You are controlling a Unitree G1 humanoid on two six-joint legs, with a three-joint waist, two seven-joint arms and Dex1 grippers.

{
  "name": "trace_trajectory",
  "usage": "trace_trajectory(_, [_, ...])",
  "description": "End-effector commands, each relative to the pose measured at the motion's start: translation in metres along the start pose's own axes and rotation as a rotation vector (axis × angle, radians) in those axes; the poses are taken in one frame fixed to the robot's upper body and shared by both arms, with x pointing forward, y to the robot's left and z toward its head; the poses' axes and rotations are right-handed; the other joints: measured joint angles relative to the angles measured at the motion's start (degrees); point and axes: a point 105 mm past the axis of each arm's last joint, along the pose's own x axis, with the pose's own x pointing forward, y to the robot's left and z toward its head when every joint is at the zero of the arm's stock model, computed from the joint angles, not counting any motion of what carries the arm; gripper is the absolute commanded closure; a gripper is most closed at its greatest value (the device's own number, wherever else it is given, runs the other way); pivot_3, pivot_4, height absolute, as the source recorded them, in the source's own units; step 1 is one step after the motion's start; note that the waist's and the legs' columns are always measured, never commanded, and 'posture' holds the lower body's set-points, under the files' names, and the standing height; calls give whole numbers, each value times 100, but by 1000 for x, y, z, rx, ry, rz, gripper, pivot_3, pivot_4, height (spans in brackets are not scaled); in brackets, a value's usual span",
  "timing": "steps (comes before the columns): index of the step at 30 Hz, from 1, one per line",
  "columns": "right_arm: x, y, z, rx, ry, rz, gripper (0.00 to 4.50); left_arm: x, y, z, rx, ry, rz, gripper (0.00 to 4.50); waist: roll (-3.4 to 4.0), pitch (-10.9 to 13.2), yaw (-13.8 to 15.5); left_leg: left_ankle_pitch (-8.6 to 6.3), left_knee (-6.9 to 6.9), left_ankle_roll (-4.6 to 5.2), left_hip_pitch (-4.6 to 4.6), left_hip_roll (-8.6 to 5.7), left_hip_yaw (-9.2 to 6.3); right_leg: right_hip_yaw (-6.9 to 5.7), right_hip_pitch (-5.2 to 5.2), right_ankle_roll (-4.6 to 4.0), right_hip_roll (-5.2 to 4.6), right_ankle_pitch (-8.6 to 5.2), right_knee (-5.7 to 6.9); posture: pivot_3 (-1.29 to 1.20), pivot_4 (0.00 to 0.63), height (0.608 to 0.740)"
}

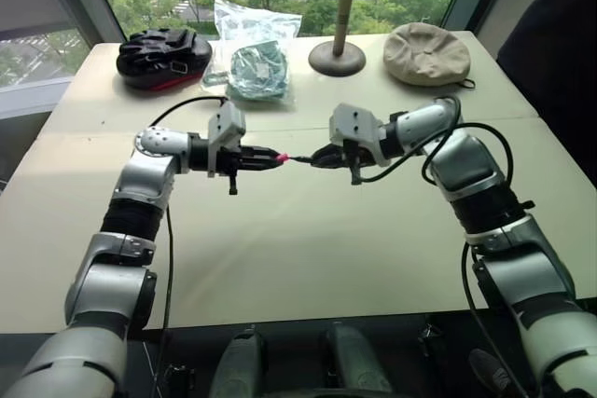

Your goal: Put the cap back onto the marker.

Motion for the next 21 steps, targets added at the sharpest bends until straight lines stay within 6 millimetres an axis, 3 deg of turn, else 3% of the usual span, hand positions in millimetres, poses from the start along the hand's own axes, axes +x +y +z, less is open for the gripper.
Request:
trace_trajectory(1, [-3,-7,13,-40,-28,-28,4500,-2,-3,10,32,-17,-20,4471,0,0,2,0,0,0,0,0,0,0,0,0,0,0,0,0,150,740])
trace_trajectory(21, [-2,-7,10,-39,-24,-28,4500,-4,1,10,41,-12,7,4471,0,0,5,0,1,0,-1,0,0,0,0,0,0,0,0,0,150,740])
